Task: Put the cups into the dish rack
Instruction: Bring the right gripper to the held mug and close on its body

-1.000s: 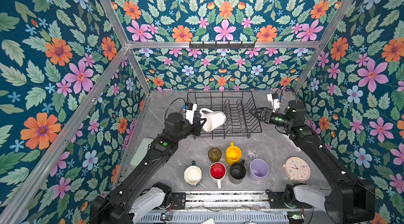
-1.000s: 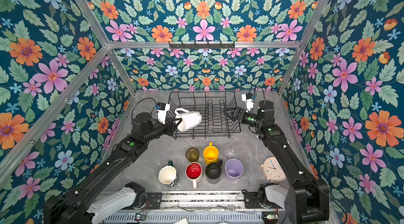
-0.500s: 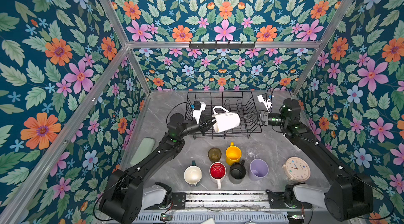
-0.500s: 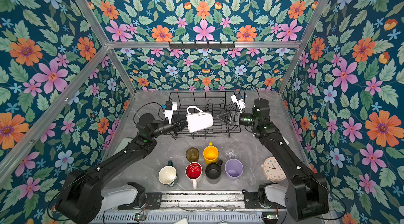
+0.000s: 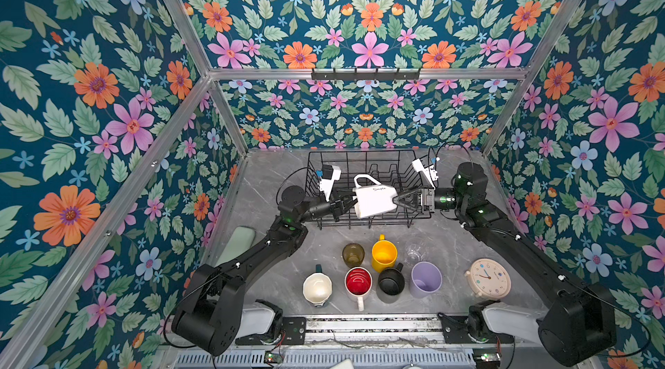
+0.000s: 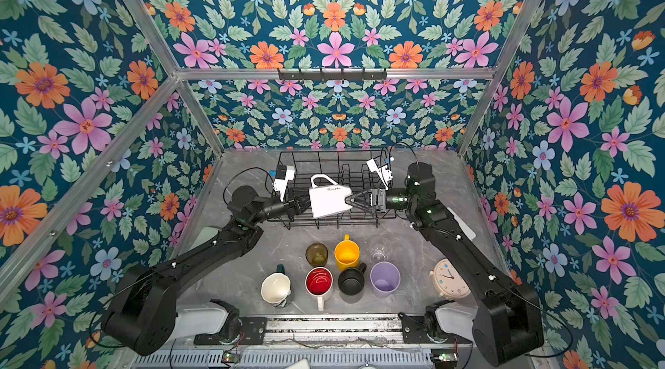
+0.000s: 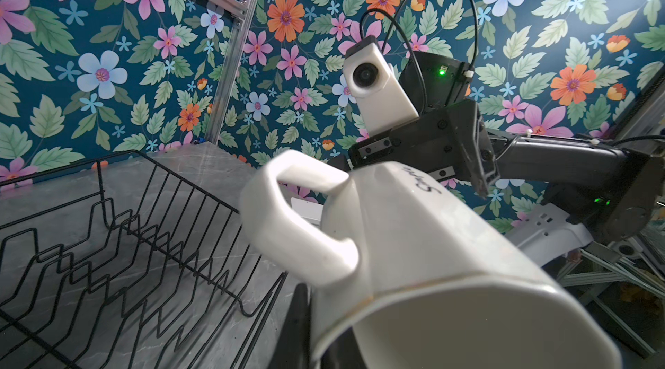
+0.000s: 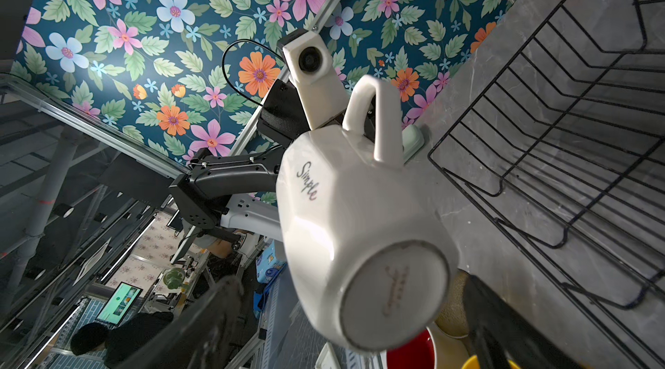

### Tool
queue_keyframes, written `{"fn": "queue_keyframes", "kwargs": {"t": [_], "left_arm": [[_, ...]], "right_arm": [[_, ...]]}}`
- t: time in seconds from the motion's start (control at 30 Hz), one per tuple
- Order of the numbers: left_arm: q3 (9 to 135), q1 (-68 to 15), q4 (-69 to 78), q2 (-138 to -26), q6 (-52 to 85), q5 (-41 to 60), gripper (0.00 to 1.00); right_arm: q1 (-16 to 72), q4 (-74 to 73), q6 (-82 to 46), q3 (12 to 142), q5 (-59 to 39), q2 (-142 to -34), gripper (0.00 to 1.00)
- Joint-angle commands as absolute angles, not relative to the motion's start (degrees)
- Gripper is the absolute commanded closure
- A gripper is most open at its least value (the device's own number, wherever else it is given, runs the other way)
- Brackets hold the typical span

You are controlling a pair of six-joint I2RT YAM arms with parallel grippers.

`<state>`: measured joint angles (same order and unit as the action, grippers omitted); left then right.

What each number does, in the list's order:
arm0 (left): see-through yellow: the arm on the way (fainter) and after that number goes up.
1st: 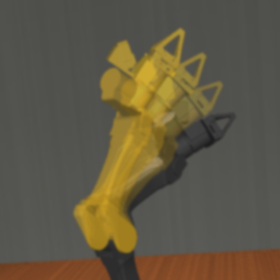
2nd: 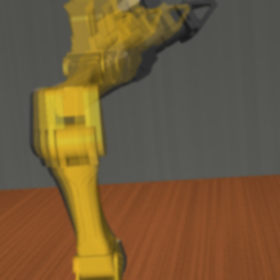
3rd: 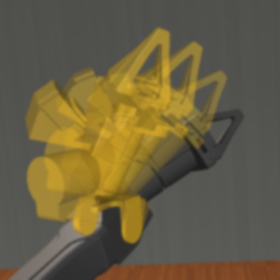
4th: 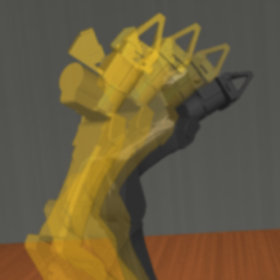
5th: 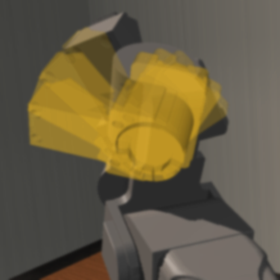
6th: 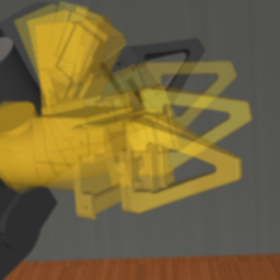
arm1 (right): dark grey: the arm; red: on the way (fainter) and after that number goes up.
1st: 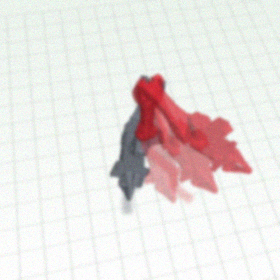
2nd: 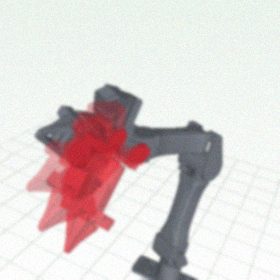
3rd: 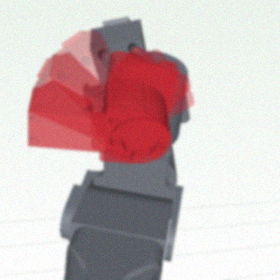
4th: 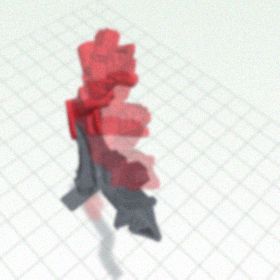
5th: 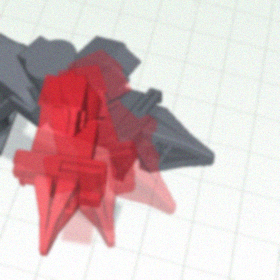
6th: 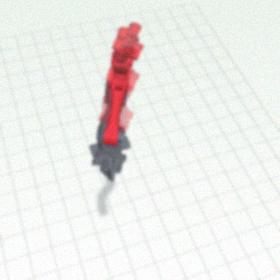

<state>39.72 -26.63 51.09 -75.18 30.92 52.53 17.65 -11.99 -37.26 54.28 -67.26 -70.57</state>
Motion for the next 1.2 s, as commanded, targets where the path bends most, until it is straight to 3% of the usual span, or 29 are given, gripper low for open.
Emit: {"fn": "queue_keyframes", "kwargs": {"t": [0.0,1.17], "left_arm": [[40.4,-26.6,57.7,-75.3,33.2,53.6,1.00],[40.0,-26.6,60.3,-75.1,36.7,57.0,1.00]], "right_arm": [[18.2,-14.1,-36.8,55.0,-66.6,-71.0,0.04],[27.6,-9.6,-33.9,62.4,-63.8,-80.9,0.08]]}}
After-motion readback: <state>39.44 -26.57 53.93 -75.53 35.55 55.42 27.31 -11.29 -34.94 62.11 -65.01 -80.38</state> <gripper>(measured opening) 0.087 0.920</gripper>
